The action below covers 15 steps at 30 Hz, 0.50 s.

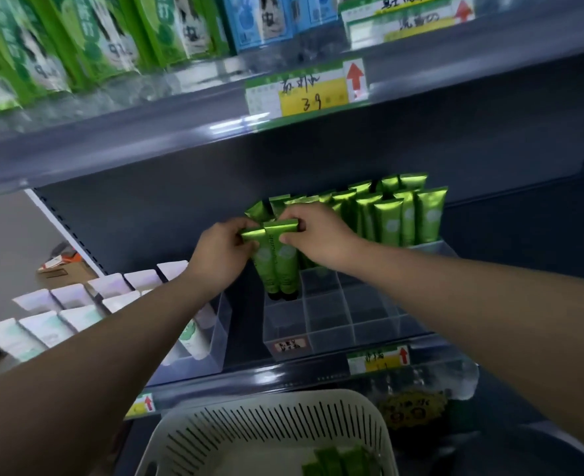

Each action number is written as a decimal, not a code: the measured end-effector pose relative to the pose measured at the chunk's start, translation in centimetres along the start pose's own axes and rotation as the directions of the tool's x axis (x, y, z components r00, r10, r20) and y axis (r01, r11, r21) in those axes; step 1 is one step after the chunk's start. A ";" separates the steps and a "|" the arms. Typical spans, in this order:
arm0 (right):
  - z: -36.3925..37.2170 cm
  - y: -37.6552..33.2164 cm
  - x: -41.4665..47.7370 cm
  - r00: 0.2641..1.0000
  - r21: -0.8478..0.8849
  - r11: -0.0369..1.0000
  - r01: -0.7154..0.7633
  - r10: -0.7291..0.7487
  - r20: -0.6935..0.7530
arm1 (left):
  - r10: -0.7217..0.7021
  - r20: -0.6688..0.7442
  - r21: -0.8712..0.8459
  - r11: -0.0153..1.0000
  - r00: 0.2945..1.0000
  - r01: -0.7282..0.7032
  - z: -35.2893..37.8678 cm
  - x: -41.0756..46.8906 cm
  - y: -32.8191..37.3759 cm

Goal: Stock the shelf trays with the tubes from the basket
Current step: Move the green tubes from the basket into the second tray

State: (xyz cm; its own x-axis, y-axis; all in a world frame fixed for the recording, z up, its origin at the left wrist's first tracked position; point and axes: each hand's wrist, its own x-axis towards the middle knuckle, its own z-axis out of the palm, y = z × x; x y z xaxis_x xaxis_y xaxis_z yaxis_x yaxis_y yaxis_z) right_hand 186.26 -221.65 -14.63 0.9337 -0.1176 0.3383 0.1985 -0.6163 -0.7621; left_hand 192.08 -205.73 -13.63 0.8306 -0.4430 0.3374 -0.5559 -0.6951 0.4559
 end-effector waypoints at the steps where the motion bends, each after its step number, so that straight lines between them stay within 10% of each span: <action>1: 0.2 0.3 0.0 1.000 0.002 1.000 -0.007 0.007 0.011 | 0.004 0.005 0.000 1.000 1.000 -0.004 0.3 0.1 -0.2; 15: 2.6 2.6 0.5 0.996 -0.024 0.998 -0.055 0.056 0.065 | -0.039 0.108 -0.076 0.996 0.993 0.047 3.1 0.7 -2.3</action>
State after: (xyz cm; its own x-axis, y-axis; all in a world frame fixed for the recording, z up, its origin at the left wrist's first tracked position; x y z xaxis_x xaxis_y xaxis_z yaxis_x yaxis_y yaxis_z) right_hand 188.00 -221.30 -17.89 0.9607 -0.1015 0.2582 0.1396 -0.6275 -0.7660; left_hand 194.03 -206.19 -17.00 0.8503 -0.4742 0.2286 -0.5170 -0.6704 0.5323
